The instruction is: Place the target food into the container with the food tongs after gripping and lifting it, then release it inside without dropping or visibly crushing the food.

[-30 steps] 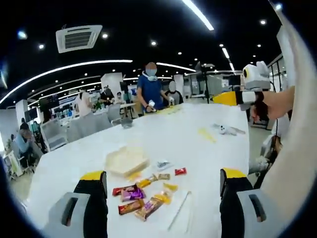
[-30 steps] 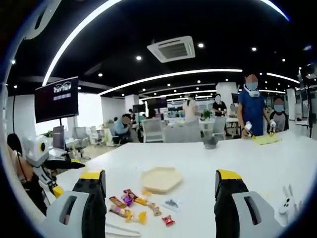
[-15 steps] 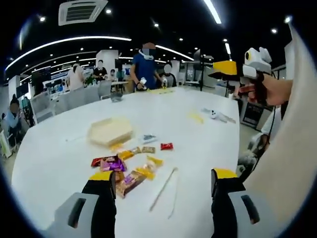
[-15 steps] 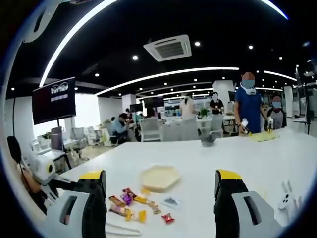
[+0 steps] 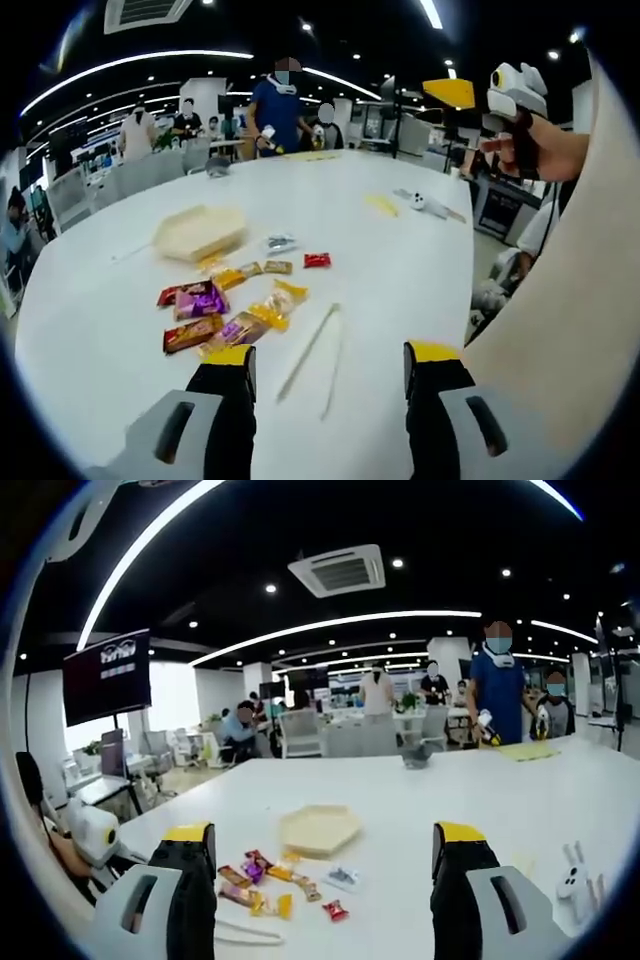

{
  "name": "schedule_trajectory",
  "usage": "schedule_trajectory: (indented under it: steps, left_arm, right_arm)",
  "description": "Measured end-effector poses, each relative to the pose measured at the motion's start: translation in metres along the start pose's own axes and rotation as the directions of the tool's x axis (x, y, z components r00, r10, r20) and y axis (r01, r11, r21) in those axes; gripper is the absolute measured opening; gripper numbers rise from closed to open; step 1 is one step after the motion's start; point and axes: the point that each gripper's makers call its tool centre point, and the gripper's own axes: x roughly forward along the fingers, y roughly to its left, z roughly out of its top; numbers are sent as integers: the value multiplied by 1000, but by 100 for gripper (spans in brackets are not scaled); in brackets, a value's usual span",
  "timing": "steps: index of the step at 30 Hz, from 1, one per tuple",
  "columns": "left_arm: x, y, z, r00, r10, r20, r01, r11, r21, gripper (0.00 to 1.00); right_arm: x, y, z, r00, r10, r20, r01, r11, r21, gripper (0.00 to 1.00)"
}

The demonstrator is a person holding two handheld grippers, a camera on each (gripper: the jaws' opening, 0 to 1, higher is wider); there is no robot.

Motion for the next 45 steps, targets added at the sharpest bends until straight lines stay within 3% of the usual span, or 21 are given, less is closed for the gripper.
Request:
schedule_trajectory:
  steps: [6,16,33,45]
  left_arm:
    - [2,-1,-9,999,-3,-34,4,1000,16,51]
    - [12,-4,-26,995,-17,-95,23,998,64,45]
    - [27,-7,-60,980,-6,-197,31,991,127,30]
    - [36,-4,-69,973,-1,-233,34,989,141,26]
  right_arm:
    - [-1,3,1,1000,11,12,-11,1000,16,90]
    - [0,12,-10,999,32,-27,-31,999,12,87]
    - [-1,17,-13,997,47,-54,-47,999,9,86]
    - [-3,17,-14,996,56,-71,-56,998,7,86]
